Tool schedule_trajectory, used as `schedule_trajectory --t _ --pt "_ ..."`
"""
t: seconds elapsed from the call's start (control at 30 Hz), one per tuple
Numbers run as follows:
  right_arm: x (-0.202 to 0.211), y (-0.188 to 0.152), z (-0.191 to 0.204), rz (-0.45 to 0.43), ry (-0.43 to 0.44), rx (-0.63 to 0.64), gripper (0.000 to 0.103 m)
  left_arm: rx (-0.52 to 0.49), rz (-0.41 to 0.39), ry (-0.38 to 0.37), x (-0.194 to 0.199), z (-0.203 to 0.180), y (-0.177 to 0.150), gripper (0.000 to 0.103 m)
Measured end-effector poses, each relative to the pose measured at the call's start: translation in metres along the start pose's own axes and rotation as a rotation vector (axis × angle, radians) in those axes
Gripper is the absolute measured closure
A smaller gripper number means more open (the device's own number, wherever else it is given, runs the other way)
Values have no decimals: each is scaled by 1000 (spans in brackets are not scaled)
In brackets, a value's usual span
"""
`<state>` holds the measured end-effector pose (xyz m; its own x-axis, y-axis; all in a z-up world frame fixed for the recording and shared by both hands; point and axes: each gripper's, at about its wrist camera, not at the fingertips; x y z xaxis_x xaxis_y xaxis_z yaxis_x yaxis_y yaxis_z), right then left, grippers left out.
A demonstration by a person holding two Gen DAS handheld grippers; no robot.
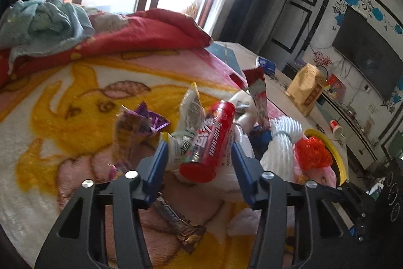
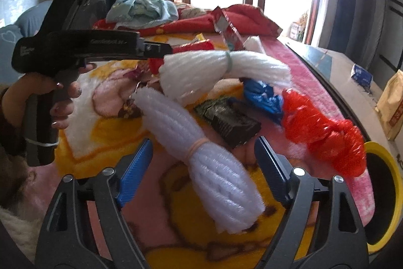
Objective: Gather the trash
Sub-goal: 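Grasp the red-capped bottle with the left tool while the right tool grasps the white foam net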
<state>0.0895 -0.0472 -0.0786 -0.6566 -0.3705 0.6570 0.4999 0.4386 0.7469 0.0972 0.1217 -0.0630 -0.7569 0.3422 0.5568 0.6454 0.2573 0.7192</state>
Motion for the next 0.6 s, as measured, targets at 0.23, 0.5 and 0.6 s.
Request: schedule_trajectory --t 0.23,0.5,0.6 --pt "-11 -7 8 62 48 22 52 37 41 -38 -13 1 -2 61" --pt "-7 -6 9 60 83 26 75 65 32 -66 -12 4 -4 71" --pt "-1 -5 10 45 105 30 76 55 -11 -64 -1 1 -3 72"
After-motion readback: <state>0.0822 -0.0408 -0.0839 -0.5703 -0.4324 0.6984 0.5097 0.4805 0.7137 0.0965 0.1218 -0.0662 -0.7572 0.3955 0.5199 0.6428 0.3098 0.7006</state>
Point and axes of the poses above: each gripper's, at about its wrist camera, not at the fingertips, and x roughly against the way its jaws point, z to its left, y to its top, and after that the axes turned 10 degrees about -y, right-handed
